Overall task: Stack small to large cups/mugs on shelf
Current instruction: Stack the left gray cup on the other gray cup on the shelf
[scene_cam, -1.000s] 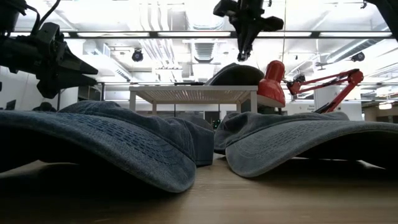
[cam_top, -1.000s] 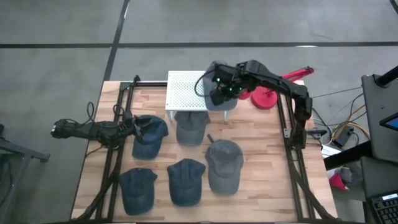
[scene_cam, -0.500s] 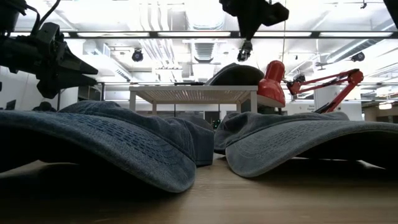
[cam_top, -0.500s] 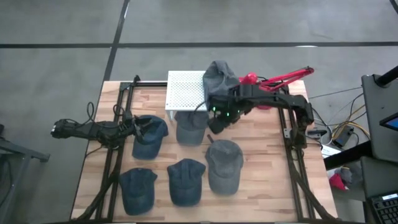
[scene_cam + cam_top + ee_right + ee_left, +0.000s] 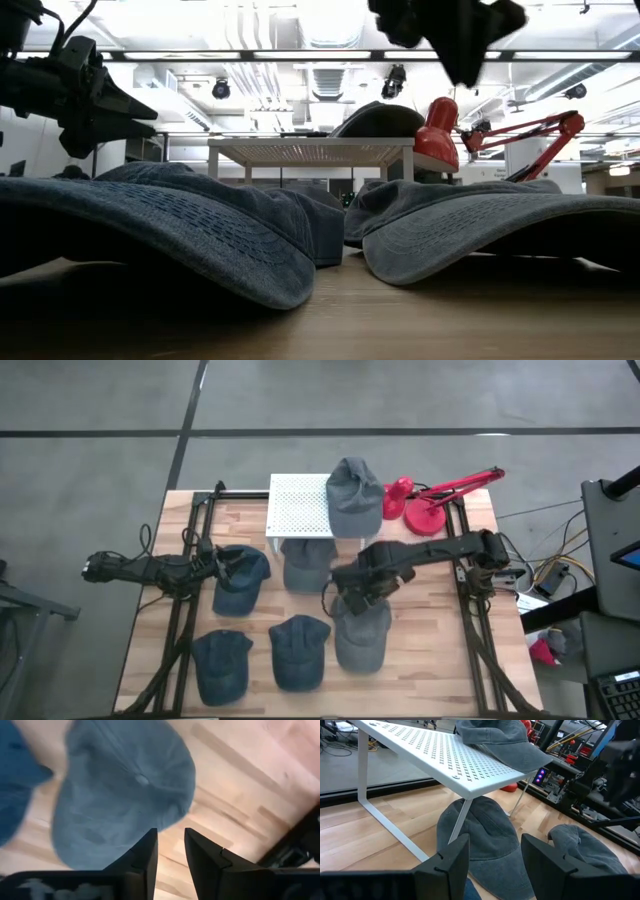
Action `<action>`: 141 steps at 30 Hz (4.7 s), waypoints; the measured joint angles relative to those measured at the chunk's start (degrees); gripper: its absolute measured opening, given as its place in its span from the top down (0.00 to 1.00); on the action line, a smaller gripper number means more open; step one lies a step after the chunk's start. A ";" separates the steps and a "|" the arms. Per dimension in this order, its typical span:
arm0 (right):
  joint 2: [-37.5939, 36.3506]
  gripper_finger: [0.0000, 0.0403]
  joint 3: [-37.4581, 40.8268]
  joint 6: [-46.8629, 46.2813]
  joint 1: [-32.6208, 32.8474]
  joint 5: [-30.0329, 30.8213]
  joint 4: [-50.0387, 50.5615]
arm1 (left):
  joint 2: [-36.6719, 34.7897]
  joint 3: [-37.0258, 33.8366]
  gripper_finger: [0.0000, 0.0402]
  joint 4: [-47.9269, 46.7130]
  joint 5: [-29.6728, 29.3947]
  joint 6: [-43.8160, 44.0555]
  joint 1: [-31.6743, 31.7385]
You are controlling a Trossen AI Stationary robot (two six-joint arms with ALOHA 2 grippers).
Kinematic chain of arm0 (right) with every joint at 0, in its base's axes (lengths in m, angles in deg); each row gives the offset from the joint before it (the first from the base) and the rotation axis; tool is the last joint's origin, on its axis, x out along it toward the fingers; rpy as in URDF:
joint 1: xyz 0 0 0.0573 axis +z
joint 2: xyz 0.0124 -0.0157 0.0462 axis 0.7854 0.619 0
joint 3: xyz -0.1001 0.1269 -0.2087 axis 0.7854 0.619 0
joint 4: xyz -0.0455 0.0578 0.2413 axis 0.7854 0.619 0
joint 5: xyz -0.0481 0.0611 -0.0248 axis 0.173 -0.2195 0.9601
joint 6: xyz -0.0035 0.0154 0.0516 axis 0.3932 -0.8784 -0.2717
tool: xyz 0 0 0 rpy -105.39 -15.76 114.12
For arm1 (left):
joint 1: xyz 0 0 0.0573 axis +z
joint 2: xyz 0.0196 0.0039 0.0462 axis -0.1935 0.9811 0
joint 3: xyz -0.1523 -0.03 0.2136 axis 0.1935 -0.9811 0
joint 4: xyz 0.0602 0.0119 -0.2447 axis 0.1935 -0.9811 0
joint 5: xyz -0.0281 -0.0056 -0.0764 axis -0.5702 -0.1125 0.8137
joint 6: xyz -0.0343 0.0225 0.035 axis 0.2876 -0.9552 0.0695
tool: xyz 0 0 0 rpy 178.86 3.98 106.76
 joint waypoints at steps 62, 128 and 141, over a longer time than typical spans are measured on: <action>-7.87 0.49 27.73 -29.93 14.62 6.77 -29.91 | 0.00 0.00 0.55 0.02 0.19 1.75 0.00; -35.75 0.98 46.40 -24.71 12.94 15.15 -46.93 | 0.04 0.00 0.55 0.85 0.15 1.73 0.00; -50.06 0.98 40.46 -14.09 12.96 41.13 -50.81 | 0.04 0.00 0.55 0.88 -0.02 1.73 0.00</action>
